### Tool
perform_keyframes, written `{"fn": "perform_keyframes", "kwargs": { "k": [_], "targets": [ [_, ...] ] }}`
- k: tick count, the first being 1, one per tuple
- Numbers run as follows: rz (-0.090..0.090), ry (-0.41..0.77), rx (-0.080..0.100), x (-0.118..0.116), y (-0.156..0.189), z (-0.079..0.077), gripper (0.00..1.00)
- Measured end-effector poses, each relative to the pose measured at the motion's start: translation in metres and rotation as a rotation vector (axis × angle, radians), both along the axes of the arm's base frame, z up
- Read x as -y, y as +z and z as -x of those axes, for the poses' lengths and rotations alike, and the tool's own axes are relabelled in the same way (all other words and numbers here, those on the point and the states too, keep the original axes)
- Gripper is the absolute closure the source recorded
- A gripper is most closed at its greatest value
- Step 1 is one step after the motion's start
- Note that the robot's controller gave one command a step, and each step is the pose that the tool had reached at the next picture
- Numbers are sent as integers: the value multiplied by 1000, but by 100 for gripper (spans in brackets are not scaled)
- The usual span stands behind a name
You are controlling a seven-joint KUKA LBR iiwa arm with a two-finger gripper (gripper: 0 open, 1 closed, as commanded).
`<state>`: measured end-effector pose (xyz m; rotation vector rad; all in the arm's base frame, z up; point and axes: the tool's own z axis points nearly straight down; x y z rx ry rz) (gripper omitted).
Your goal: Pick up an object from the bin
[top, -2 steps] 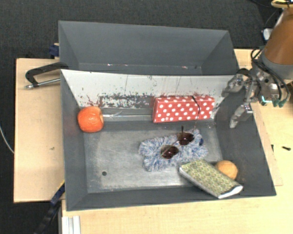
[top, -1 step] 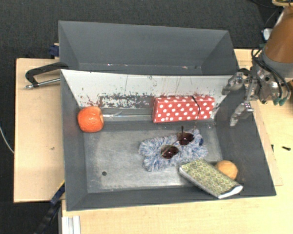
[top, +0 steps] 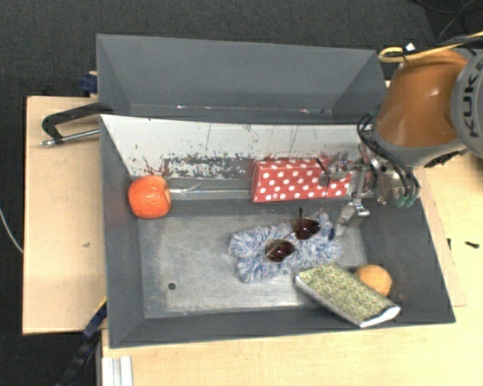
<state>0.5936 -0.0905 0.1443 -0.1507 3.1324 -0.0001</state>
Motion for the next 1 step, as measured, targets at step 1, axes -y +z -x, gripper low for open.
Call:
{"fn": "perform_keyframes", "kwargs": {
  "k": [1],
  "targets": [
    [-2,-67,-6,-28,-5,-1,0]
  ]
}}
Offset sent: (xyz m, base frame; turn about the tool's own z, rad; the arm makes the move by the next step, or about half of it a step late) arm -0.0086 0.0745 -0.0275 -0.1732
